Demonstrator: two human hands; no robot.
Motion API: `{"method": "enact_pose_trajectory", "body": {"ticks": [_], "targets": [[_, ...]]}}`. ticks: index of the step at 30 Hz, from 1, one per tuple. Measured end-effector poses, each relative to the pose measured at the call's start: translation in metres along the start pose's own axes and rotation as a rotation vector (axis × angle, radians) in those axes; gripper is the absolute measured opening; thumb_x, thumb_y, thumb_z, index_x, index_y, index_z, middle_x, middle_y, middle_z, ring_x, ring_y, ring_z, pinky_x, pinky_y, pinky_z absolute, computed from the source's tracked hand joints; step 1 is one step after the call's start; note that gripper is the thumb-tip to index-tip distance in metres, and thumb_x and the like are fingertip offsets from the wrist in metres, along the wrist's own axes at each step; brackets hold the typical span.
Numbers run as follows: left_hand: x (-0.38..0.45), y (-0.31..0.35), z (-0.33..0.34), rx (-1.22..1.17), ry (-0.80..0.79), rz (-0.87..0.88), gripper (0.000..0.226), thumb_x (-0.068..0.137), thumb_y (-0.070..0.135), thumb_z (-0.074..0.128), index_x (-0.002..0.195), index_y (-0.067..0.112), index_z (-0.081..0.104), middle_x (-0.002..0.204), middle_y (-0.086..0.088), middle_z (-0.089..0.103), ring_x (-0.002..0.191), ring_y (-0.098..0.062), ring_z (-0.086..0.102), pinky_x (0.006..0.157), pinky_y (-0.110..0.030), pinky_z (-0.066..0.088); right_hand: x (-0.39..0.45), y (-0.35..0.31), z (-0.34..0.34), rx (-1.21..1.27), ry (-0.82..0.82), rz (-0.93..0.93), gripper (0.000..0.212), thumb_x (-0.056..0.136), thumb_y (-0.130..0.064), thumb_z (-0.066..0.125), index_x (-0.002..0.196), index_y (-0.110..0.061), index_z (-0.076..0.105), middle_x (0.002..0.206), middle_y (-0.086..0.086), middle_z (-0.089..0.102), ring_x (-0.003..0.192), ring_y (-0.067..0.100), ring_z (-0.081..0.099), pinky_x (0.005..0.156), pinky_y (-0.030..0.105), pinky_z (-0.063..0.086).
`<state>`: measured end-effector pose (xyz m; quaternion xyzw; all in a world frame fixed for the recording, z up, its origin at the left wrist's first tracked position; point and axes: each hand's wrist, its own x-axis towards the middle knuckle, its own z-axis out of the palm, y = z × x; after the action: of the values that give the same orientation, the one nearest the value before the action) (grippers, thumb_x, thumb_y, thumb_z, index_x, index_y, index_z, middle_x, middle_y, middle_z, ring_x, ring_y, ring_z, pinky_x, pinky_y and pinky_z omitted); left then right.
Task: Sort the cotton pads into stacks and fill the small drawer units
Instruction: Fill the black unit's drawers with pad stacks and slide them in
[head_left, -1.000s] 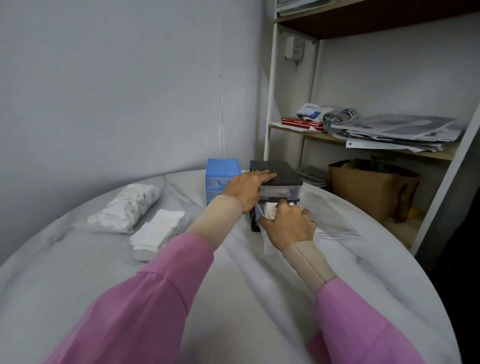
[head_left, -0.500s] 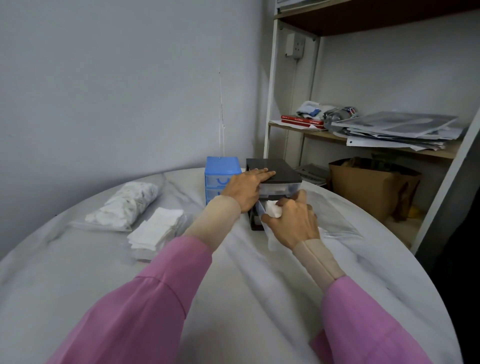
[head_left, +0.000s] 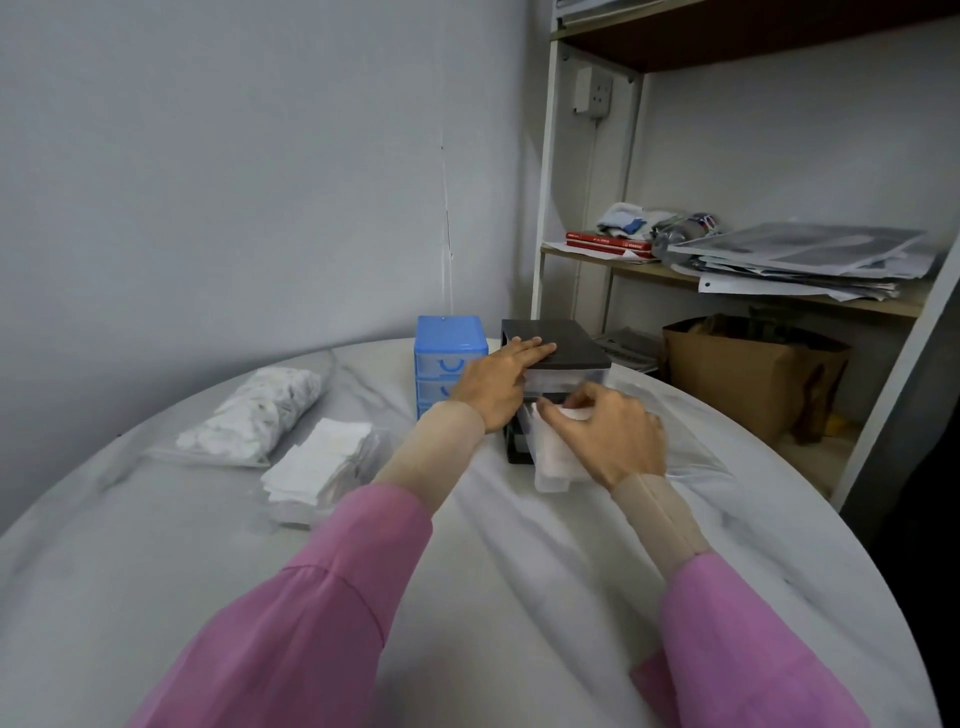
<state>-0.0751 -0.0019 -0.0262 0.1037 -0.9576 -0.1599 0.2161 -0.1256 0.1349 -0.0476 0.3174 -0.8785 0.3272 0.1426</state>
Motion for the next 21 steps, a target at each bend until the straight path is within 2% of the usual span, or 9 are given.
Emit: {"method": "enact_pose_trajectory", "body": {"ticks": [3,6,8,10,12,14,17,19,21], "targets": [[-0.007,0.002,0.011,-0.280,0.058,-0.024,0.055,0.098,0.000,0.032,0.147,0.024,0.023,0.157,0.002,0.012,0.145,-0.015,0.003,0.118,-0.034,0.009,0.009,0.015,-0.004,0.207,-0.072,-0.031,0.030,0.085,-0.052,0.055,0.089,-0.024,0.063,0.097,-0.002,0.061,0.095,0.017,0.056,0.093,0.041,0.043],[-0.020,0.009,0.023,-0.471,0.149,-0.114,0.056,0.100,0.022,0.037,0.148,0.029,0.010,0.158,0.004,-0.005,0.144,-0.012,-0.007,0.118,-0.034,0.003,0.012,0.031,-0.004,0.517,-0.149,0.029,0.021,0.090,-0.035,0.055,0.092,-0.016,0.064,0.112,0.008,0.052,0.105,0.023,0.048,0.089,0.030,0.034],[-0.031,0.014,0.026,-0.647,0.217,-0.182,0.061,0.097,0.034,0.043,0.148,0.032,0.009,0.156,0.009,0.003,0.142,-0.007,0.003,0.116,-0.032,0.008,0.012,0.040,-0.008,0.673,-0.219,0.035,0.017,0.089,-0.033,0.058,0.096,-0.018,0.064,0.119,0.009,0.048,0.111,0.023,0.045,0.094,0.030,0.033],[-0.045,0.015,0.028,-0.841,0.231,-0.182,0.065,0.092,0.035,0.051,0.145,0.031,0.013,0.141,0.015,0.021,0.128,0.001,0.019,0.110,-0.021,0.018,0.013,0.051,-0.010,0.728,-0.322,0.009,0.028,0.077,-0.044,0.063,0.100,-0.029,0.063,0.127,0.005,0.045,0.113,0.020,0.043,0.095,0.029,0.035],[-0.057,0.011,0.030,-0.826,0.140,-0.146,0.067,0.087,0.030,0.060,0.139,0.030,0.018,0.128,0.020,0.027,0.120,0.004,0.024,0.102,-0.006,0.024,0.012,0.059,-0.010,0.745,-0.471,0.008,0.051,0.062,-0.058,0.063,0.110,-0.040,0.056,0.136,0.000,0.039,0.121,0.021,0.039,0.100,0.033,0.036],[-0.064,0.005,0.033,-0.762,0.032,-0.128,0.071,0.080,0.031,0.070,0.132,0.031,0.022,0.126,0.019,0.031,0.118,0.000,0.030,0.084,0.009,0.025,0.011,0.069,-0.004,0.759,-0.598,-0.027,0.073,0.048,-0.063,0.071,0.116,-0.041,0.051,0.138,-0.002,0.038,0.127,0.024,0.036,0.108,0.042,0.034],[-0.065,-0.002,0.037,-0.650,-0.044,-0.075,0.084,0.062,0.046,0.081,0.128,0.031,0.031,0.132,0.008,0.037,0.117,-0.005,0.041,0.080,0.007,0.030,0.010,0.073,0.000,0.787,-0.667,-0.103,0.078,0.048,-0.049,0.072,0.120,-0.037,0.046,0.130,-0.010,0.044,0.125,0.022,0.040,0.103,0.037,0.040],[-0.064,-0.004,0.038,-0.587,-0.052,-0.042,0.087,0.057,0.050,0.082,0.128,0.031,0.035,0.132,0.009,0.038,0.115,-0.002,0.043,0.081,0.007,0.030,0.011,0.075,-0.001,0.765,-0.687,-0.121,0.079,0.048,-0.044,0.074,0.121,-0.038,0.044,0.128,-0.014,0.044,0.124,0.018,0.041,0.100,0.032,0.043],[-0.063,-0.007,0.039,-0.552,-0.037,-0.018,0.086,0.057,0.052,0.080,0.128,0.030,0.037,0.132,0.010,0.038,0.115,0.000,0.043,0.083,0.007,0.029,0.011,0.075,-0.003,0.737,-0.701,-0.145,0.081,0.046,-0.043,0.075,0.121,-0.040,0.044,0.129,-0.018,0.042,0.124,0.014,0.039,0.095,0.021,0.043]]}}
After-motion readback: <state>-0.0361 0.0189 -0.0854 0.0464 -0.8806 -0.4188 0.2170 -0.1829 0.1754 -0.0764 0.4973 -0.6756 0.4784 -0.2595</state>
